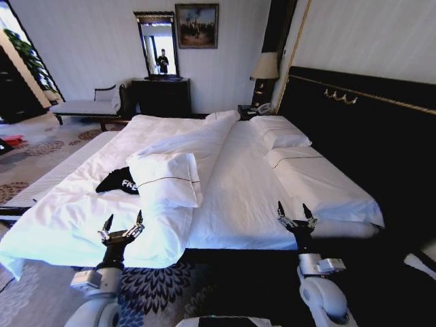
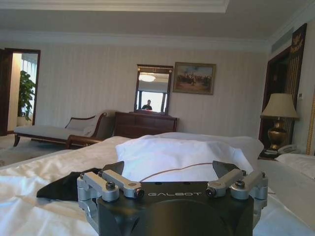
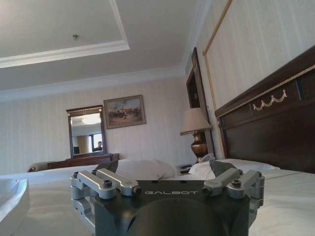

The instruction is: Fold the clothes on the bed.

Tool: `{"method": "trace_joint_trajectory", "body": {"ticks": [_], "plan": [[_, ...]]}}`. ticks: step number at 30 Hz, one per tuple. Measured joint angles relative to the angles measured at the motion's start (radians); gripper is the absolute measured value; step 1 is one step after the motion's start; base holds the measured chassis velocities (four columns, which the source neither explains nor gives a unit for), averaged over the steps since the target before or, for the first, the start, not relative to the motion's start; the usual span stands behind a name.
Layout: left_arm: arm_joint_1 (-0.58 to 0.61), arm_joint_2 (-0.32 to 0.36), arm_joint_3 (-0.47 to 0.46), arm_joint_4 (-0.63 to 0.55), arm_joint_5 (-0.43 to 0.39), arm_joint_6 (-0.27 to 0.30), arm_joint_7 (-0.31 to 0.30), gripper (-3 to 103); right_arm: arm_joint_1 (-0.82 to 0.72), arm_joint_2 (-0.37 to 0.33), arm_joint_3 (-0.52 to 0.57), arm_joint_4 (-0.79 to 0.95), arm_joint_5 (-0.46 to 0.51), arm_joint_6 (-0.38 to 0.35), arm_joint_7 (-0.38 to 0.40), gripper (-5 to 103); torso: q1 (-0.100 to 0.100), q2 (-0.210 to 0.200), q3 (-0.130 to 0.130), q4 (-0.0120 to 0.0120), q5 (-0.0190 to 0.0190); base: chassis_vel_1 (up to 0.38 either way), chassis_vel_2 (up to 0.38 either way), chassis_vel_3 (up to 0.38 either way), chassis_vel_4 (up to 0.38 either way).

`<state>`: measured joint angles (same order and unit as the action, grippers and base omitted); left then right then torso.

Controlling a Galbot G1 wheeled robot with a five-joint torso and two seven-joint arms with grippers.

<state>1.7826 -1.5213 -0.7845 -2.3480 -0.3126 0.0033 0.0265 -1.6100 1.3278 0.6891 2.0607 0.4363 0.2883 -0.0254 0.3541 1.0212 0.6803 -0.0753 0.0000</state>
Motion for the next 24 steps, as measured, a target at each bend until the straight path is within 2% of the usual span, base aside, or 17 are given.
{"method": "trace_joint_trajectory", "body": {"ticks": [24], "plan": [[-0.010,0.006,-0.012,0.007,-0.007,0.001,0.002,100,0.012,-0.001,0.003,-0.020,-0.041,0.000,0.026,100,0.000,0.000,0.000,-0.0003,0.0000,-0.028,0.030,0.027,-0.026]]}}
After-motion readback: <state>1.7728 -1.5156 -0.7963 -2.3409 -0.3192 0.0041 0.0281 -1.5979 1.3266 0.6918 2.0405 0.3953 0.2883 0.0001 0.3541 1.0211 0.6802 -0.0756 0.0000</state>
